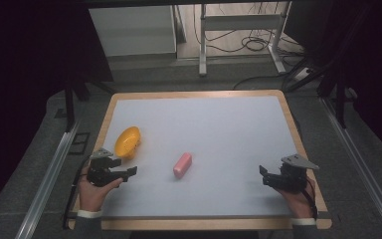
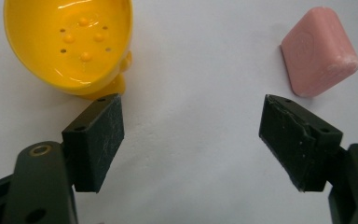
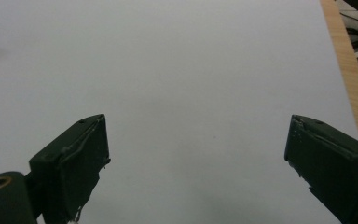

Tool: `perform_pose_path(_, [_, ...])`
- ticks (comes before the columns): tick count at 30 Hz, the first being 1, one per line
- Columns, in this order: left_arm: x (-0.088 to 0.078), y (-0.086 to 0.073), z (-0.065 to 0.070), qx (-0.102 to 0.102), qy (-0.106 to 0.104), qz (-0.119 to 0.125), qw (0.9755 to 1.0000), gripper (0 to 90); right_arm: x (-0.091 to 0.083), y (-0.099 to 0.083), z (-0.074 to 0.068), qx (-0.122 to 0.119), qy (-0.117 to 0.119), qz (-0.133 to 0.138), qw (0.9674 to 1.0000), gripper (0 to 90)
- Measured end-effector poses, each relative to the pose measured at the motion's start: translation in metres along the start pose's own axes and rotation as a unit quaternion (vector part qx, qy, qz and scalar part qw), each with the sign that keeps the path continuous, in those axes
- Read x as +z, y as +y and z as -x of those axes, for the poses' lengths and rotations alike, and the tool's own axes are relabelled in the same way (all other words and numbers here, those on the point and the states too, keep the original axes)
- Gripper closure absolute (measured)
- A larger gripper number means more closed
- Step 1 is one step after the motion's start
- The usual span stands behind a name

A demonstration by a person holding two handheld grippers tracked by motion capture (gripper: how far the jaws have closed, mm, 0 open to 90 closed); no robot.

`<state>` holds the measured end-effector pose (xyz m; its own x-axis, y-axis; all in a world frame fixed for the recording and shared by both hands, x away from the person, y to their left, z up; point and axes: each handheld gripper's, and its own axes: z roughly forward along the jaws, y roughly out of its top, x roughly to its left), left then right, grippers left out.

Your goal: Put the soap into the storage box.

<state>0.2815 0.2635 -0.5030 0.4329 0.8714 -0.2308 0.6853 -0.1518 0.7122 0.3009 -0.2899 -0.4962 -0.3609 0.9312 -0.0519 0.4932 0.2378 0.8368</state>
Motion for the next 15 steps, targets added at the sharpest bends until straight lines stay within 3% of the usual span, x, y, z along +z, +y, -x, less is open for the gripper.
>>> perform_pose_path(6, [-0.003,-0.002,0.000,0.000,0.005,0.001,1.0000,22.5,-0.002,-0.001,0.009,0.006,0.006,0.010,0.9999,8.1])
perform_pose_path(15, [-0.016,-0.004,-0.001,-0.011,0.020,0.014,0.9996,22.8,-0.003,-0.003,0.012,0.005,0.008,0.003,1.0000,9.9])
